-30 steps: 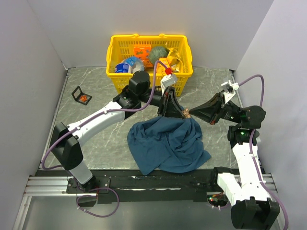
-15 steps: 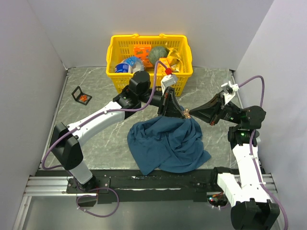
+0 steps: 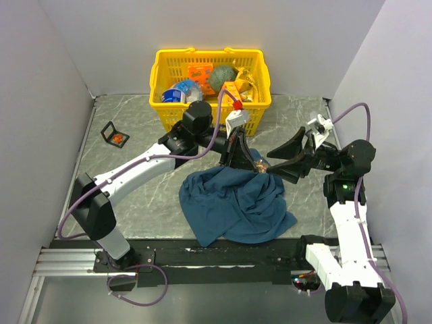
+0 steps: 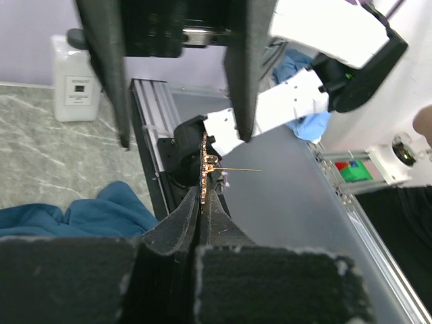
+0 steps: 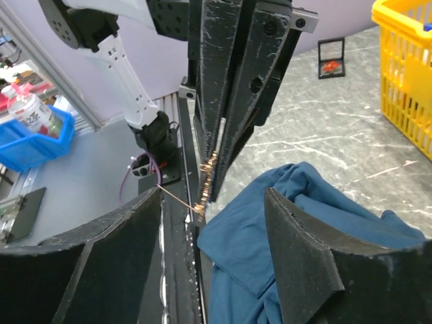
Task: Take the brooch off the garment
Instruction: Close the brooch.
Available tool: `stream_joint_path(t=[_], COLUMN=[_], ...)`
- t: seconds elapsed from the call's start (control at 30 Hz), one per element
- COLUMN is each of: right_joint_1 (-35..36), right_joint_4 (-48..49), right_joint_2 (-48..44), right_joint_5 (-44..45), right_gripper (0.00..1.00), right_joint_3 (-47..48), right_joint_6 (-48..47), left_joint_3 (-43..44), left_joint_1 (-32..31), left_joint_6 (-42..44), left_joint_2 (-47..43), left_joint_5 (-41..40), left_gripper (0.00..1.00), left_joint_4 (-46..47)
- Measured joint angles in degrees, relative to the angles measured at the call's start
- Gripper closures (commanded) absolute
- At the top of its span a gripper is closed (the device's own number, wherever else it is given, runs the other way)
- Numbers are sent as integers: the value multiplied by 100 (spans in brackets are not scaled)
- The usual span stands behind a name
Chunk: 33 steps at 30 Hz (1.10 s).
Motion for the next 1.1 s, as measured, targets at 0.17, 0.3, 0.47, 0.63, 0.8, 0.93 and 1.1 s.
stream_joint_path(t=[0.17, 0.3, 0.47, 0.63, 0.8, 0.93, 1.1], right_joint_1=[0, 85, 459, 649, 1058, 1193, 1349], right_joint_4=[-249, -1633, -3440, -4330, -5095, -5254, -5180], right_joint_2=[-26, -105, -151, -186, -166, -125, 17], right_joint_5=[-59, -61, -52, -55, 44, 212, 468], right_gripper=[27, 24, 22, 21, 22, 26, 34], right_joint_3=[0, 245, 887, 1099, 1287, 1338, 1381], right_joint_6=[-302, -1445, -3244, -4103, -4837, -4953, -4863], left_joint_3=[-131, -186, -269, -380, -413, -413, -413], left_joint_1=[0, -4, -7, -7, -7, -7, -7], left_joint_6=[52, -26, -208, -334, -354, -352, -350], left_joint_2=[-138, -188, -188, -188, -188, -188, -188], left_joint_5=[356, 614, 807, 870, 885, 883, 881], left_gripper=[99, 99, 99, 99, 99, 99, 99], left_joint_4=[11, 173, 433, 566, 636, 634, 632])
